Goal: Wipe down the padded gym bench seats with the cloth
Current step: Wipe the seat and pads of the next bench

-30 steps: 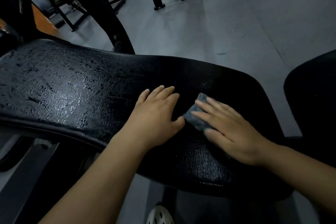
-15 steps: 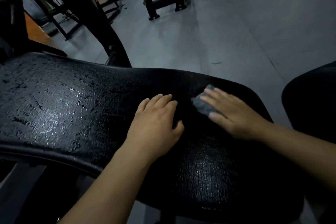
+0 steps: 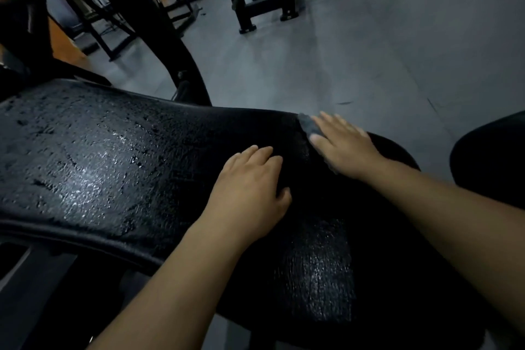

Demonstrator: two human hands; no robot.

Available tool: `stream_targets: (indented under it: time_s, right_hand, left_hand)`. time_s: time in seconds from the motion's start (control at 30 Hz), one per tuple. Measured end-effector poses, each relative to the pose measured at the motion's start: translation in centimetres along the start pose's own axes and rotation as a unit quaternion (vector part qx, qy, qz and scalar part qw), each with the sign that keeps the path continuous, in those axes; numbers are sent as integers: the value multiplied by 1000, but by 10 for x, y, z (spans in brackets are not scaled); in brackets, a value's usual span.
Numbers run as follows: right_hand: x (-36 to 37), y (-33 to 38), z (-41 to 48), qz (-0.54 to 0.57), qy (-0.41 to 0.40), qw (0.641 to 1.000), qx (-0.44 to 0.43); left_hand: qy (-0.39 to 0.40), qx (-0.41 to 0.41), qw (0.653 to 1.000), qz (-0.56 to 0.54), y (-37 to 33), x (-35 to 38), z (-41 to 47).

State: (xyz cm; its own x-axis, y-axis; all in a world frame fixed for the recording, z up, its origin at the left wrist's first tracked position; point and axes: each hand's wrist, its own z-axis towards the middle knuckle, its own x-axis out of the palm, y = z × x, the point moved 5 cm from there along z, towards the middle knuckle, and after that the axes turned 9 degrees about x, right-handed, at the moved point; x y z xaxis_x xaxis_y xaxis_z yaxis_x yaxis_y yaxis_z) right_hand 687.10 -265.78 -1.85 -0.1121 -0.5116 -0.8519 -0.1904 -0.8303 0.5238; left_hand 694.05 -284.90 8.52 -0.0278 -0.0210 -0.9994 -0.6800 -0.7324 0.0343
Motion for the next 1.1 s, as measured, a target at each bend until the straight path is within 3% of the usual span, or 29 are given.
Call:
stream_targets:
  time_s: [0.07,0.2,0.27,0.37,0.4,0.43,0.5,0.6,0.7,0.8,0.83,0.9,1.0,1.1]
  right_hand:
    - [1,30,-4,4,-8,1000,-19]
    - [6,30,-68,27,20,978,-208]
    - [3,5,-52,19,11,983,-184]
    - [-1,11,7,11,-4,1000,-6]
    - [1,29,15,12,3,1000,18]
    - [3,49,13,14,3,1000,4]
    - [7,79,-19,23,-11,994,-102]
    - [4,59,-67,50,13,974,-220]
    - [3,26,-25,4,1,986,-164]
    - [5,41,8,4,-3,1000,-12]
    - [5,53,0,4,-1,1000,-21]
    - [3,70,-47,13,-2,992,-125]
    - [8,39,-115,27,29,964,-262]
    - [1,-2,-87,7,21,978,-205]
  left_hand:
    - [5,-1,1000,1,2,-2,2]
    - [24,-26,999,17,18,-4,-4]
    - [23,-37,999,17,20,-6,-5]
    - [21,-41,999,10,14,-9,-2]
    - [23,-42,999,7,13,-9,-2]
    - [24,-43,999,3,15,-9,-3]
    - [28,-43,999,1,21,-10,-5]
    - [32,-41,999,10,31,-14,-7]
    - [26,-46,998,18,33,-15,-9]
    - [23,-46,999,17,29,-14,-13]
    - [23,-46,999,17,30,-14,-15]
    - [25,-41,999,15,33,-15,-17]
    - [32,-31,999,12,35,-16,-20]
    - [28,-28,999,18,34,-15,-24]
